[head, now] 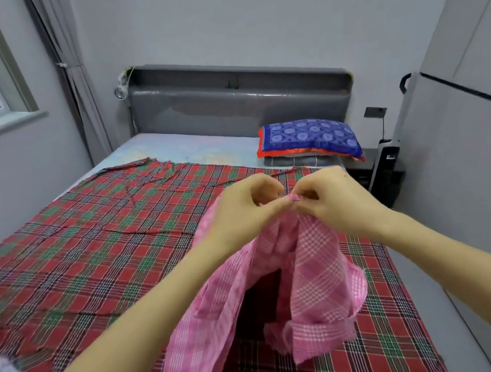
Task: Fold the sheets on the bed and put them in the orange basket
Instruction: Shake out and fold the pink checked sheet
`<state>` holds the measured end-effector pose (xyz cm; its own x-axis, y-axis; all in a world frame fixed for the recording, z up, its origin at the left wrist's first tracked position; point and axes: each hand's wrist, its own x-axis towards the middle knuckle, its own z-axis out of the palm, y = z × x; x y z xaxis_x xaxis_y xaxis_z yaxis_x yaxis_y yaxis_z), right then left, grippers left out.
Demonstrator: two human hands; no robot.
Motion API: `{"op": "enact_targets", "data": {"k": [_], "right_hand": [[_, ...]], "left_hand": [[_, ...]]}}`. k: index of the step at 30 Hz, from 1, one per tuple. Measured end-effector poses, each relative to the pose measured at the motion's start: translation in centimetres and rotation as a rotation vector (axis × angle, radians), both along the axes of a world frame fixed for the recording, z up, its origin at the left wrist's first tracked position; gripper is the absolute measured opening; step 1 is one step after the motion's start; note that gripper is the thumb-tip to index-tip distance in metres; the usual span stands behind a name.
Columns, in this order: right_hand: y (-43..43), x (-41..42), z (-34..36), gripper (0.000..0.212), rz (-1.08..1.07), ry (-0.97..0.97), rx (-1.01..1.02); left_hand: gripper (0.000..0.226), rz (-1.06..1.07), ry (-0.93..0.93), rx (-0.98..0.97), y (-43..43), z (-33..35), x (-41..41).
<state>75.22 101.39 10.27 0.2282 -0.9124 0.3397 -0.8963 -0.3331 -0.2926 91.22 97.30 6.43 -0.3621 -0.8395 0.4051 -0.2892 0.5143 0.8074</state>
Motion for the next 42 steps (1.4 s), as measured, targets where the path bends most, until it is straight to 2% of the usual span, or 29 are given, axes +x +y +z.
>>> {"op": "enact_targets", "data": {"k": [2, 8, 14, 19, 21, 23, 26, 29, 31, 33, 35, 38, 42], "right_hand": [[-0.5, 0.3, 0.9, 0.024, -0.006, -0.057, -0.024], [-2.0, 2.1, 4.1, 0.036, 0.015, -0.151, -0.097], [-1.9, 2.3, 8.2, 0.011, -0.054, -0.415, -0.147], [-2.3, -0.7, 10.4, 0.018, -0.157, -0.727, -0.210], [-2.7, -2.4, 10.0, 0.020, -0.234, -0.791, -0.228], [-3.2, -4.0, 8.4, 0.024, -0.337, -0.809, -0.224], [-3.4, -5.5, 4.3, 0.025, -0.536, -0.773, -0.198], [-2.1, -5.0, -0.1, 0.015, -0.649, -0.575, -0.110], [-0.8, -4.6, -2.7, 0.012, -0.532, -0.492, 0.017], [1.0, -4.1, -3.8, 0.018, -0.358, -0.480, 0.252], [3.2, -4.1, -3.8, 0.013, -0.231, -0.476, 0.448], [5.6, -4.2, -1.9, 0.033, -0.082, -0.545, 0.587], [6.7, -3.7, 4.1, 0.057, 0.138, -0.610, 0.686]], "left_hand": [[0.029, 0.183, 0.028, -0.083, 0.0, -2.2, 0.3], [0.025, 0.462, 0.072, -0.094, -0.6, -9.0, 1.0], [0.027, 0.654, 0.112, 0.090, -0.5, -13.7, 3.8], [0.025, 0.803, 0.078, 0.343, -2.4, -18.5, 9.0], [0.026, 0.836, 0.066, 0.453, -4.0, -19.2, 11.3], [0.028, 0.821, 0.133, 0.500, -6.1, -19.0, 13.1], [0.027, 0.783, 0.224, 0.498, -8.9, -16.7, 14.9], [0.027, 0.706, 0.249, 0.476, -10.1, -13.0, 15.8], [0.025, 0.602, 0.218, 0.402, -9.9, -10.2, 16.3], [0.025, 0.530, 0.188, 0.286, -9.1, -6.9, 17.1], [0.024, 0.518, 0.180, 0.148, -7.8, -3.3, 18.5], [0.025, 0.511, 0.267, 0.043, -5.3, 3.1, 21.4], [0.027, 0.423, 0.340, -0.136, -1.2, 14.3, 25.3]]}}
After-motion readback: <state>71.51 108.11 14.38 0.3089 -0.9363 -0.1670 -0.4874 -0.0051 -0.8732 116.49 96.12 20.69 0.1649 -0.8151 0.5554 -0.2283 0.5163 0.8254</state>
